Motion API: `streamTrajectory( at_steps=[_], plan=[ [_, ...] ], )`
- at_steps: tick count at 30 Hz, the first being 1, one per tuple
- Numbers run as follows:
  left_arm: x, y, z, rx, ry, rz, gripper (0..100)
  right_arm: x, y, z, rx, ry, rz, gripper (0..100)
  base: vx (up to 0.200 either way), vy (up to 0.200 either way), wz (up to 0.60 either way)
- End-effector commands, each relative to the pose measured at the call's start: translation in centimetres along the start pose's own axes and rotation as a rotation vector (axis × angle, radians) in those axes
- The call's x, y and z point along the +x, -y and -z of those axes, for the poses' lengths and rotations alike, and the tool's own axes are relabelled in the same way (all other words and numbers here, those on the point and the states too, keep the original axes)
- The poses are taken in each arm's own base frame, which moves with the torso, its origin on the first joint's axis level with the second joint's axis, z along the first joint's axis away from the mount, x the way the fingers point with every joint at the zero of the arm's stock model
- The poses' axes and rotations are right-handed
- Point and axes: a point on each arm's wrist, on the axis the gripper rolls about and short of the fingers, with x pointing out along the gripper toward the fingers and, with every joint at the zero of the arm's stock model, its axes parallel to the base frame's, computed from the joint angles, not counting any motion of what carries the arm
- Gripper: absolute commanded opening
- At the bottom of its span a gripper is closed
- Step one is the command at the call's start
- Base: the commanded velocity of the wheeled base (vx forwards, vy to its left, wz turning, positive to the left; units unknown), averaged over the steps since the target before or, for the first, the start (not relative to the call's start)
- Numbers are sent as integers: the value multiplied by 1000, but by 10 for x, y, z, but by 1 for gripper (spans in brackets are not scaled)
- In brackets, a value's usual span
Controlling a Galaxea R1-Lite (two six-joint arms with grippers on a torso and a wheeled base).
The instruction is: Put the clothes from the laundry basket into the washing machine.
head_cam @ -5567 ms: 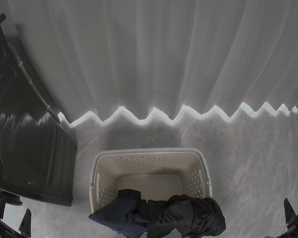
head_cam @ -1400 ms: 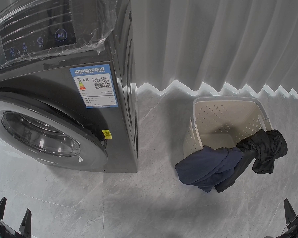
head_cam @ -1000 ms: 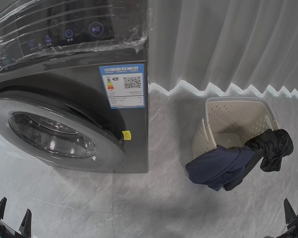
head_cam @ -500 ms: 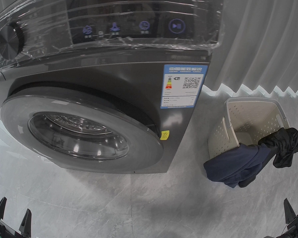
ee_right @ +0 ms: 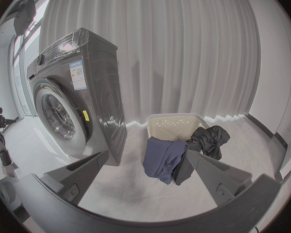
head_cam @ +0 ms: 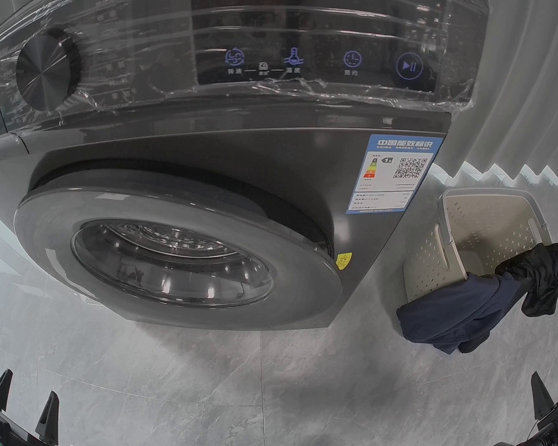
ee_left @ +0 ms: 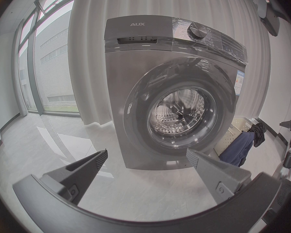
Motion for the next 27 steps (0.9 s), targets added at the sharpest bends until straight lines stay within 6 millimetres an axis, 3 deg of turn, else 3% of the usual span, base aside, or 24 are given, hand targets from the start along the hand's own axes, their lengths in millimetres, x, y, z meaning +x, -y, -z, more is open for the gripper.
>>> streamTrajectory(
  at_steps=[1, 21, 27],
  plan=[
    [0, 0, 5, -1, -6, 0, 100, 0, 0, 5, 0, -3, 0, 100, 0, 200, 0],
    [0, 0, 5, -1, -6, 0, 100, 0, 0, 5, 0, -3, 0, 100, 0, 200, 0],
    [0, 0, 5, -1, -6, 0, 100, 0, 0, 5, 0, -4, 0, 100, 0, 0, 0]
  ],
)
